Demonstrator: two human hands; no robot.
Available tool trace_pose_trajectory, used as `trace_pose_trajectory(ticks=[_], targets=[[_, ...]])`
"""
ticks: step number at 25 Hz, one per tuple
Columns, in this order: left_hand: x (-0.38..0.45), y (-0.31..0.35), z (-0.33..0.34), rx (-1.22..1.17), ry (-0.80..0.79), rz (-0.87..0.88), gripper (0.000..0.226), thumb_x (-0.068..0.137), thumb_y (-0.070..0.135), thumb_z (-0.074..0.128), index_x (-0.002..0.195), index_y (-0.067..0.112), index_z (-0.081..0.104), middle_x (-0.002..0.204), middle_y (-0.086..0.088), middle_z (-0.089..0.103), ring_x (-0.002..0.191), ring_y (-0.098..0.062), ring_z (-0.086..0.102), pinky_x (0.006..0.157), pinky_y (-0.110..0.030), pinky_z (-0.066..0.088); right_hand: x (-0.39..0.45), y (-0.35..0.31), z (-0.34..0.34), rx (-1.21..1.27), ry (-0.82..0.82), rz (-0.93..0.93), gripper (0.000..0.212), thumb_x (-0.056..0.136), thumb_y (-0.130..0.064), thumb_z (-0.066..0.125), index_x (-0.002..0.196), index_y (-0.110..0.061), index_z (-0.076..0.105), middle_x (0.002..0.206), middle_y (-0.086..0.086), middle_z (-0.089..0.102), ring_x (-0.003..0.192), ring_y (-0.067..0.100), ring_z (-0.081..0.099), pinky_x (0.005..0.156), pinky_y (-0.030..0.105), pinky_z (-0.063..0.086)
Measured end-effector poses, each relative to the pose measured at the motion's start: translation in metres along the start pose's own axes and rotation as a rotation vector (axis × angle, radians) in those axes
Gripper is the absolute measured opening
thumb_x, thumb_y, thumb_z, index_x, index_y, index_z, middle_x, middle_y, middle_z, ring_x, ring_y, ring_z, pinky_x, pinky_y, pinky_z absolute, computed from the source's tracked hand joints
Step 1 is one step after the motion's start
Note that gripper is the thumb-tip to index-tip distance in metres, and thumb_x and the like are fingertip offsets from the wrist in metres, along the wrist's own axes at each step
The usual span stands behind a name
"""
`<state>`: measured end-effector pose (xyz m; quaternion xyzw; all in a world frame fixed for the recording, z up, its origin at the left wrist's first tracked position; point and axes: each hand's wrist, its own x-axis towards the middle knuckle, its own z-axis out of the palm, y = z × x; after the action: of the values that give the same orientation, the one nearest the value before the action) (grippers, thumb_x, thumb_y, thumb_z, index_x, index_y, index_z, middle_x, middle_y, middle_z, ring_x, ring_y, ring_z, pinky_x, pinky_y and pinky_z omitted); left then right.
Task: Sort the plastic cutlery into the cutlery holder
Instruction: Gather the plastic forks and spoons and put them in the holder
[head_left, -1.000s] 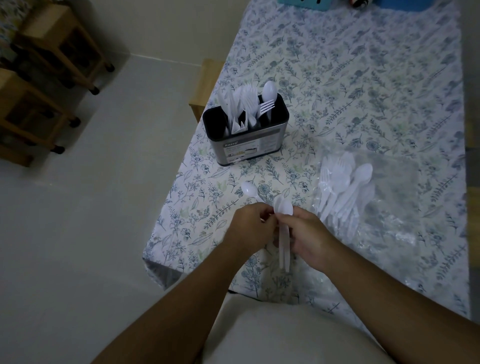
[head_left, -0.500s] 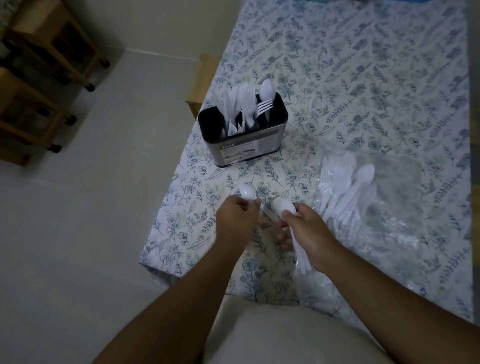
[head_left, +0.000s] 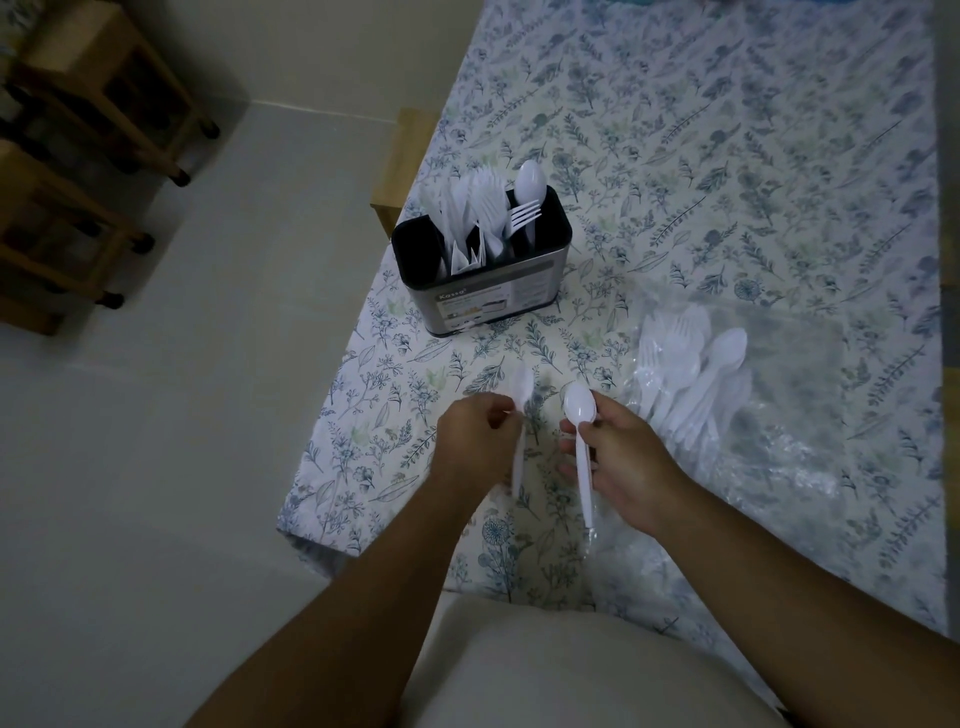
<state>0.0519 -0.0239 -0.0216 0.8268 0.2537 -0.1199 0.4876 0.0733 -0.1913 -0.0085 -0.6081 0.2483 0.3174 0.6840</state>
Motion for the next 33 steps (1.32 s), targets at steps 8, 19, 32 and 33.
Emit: trace_pose_trajectory(ticks=[8,19,32,33], targets=[[-0.023,-0.003,0.013,-0.231,-0.109,0.071,0.029,0.093,0.014,0.072,0.122,0.017,0.073,0.096,-0.001,0.079,0.086,-0.017,0.077,0.081,-0.043,0.063,-0.010,0.004,0.006,0.136,-0.158,-0.033,0.040,0.099,0.000,0.057,0.136,-0.016,0.063,0.115,0.005,0.078,0.101,0.024,0.076,0.073,0.038,0.062],[-0.036,0.014,0.001,-0.218,-0.137,0.183,0.024,0.093,0.023,0.059,0.105,0.033,0.077,0.100,0.005,0.071,0.097,-0.020,0.071,0.084,-0.049,0.061,-0.022,-0.003,0.001,-0.013,-0.074,-0.233,0.052,0.084,0.000,0.076,0.133,-0.014,0.066,0.105,0.009,0.079,0.097,0.026,0.077,0.076,0.042,0.063],[-0.007,0.098,-0.040,-0.064,0.025,0.562,0.024,0.097,0.014,0.064,0.119,0.017,0.074,0.095,0.007,0.077,0.086,-0.003,0.071,0.077,-0.024,0.058,-0.023,-0.087,0.020,0.081,0.029,-0.459,0.018,0.096,-0.002,0.064,0.110,-0.009,0.071,0.108,0.011,0.078,0.098,0.023,0.077,0.079,0.041,0.064],[0.002,0.112,-0.046,-0.044,0.058,0.615,0.021,0.097,0.013,0.063,0.115,0.014,0.075,0.093,0.003,0.076,0.085,-0.008,0.070,0.076,-0.029,0.058,-0.022,-0.105,0.025,0.068,0.034,-0.519,0.020,0.095,-0.001,0.064,0.111,-0.012,0.071,0.107,0.009,0.078,0.097,0.021,0.077,0.080,0.039,0.064]])
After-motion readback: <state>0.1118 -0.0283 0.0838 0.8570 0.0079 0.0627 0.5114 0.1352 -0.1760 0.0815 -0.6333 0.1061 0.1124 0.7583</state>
